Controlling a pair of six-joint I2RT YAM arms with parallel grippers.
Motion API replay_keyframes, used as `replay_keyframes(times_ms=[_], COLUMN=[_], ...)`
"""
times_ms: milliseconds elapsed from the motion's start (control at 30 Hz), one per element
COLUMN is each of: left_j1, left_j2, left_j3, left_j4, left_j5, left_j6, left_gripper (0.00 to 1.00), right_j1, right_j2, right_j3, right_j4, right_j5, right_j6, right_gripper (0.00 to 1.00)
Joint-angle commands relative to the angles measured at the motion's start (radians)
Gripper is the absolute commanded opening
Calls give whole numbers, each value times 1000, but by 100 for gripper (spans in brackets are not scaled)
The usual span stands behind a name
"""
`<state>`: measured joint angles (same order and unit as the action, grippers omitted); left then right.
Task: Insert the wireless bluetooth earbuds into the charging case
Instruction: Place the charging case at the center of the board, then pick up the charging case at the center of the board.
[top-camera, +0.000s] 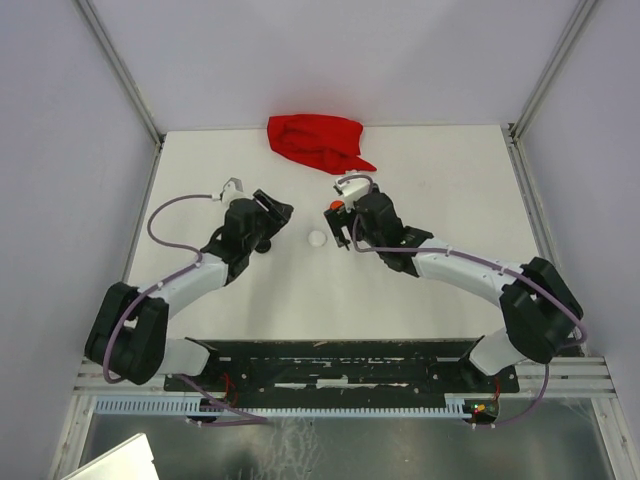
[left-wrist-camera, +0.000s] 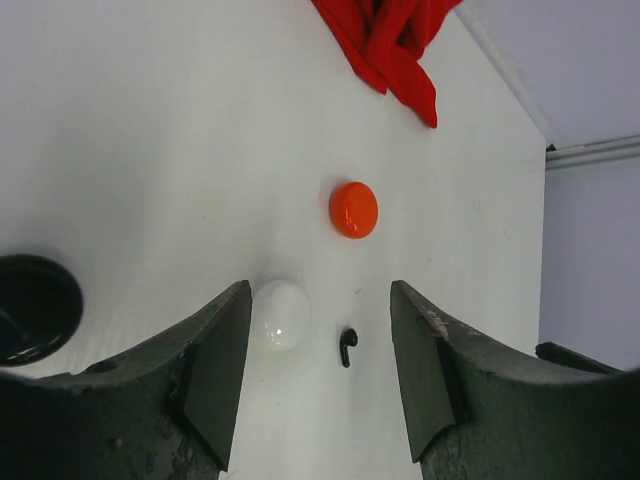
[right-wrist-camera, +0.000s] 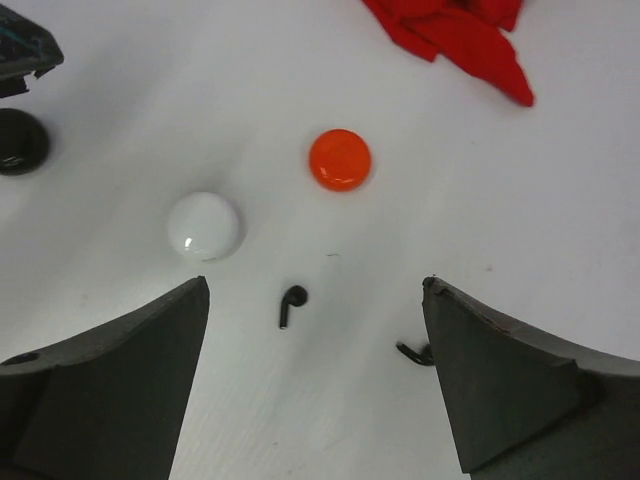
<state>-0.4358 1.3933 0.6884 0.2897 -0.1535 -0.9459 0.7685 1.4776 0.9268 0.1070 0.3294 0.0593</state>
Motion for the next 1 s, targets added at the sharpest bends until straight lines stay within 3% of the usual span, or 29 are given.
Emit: replay_keyframes(times_ms=[0,200,467,967], left_j1=[81,221,279,283], left_j2=[-105,-219,-332,-179], left_j3=[-75,-179,-233,-264], left_j4=[-45,-31,-88,-43], left_j5=[-47,31,22,119], left_j6=[31,-22,-20,14], left_gripper=[64,64,68,68], right_j1=[14,73,121,120], right_j2=[90,291,514,430], right_j3=[119,294,521,437], right_j4=[-44,-92,-141,-67], right_j5=[-233,-364,-383,-225], right_j6=[2,-21,-36,20], right_gripper=[95,94,94,96])
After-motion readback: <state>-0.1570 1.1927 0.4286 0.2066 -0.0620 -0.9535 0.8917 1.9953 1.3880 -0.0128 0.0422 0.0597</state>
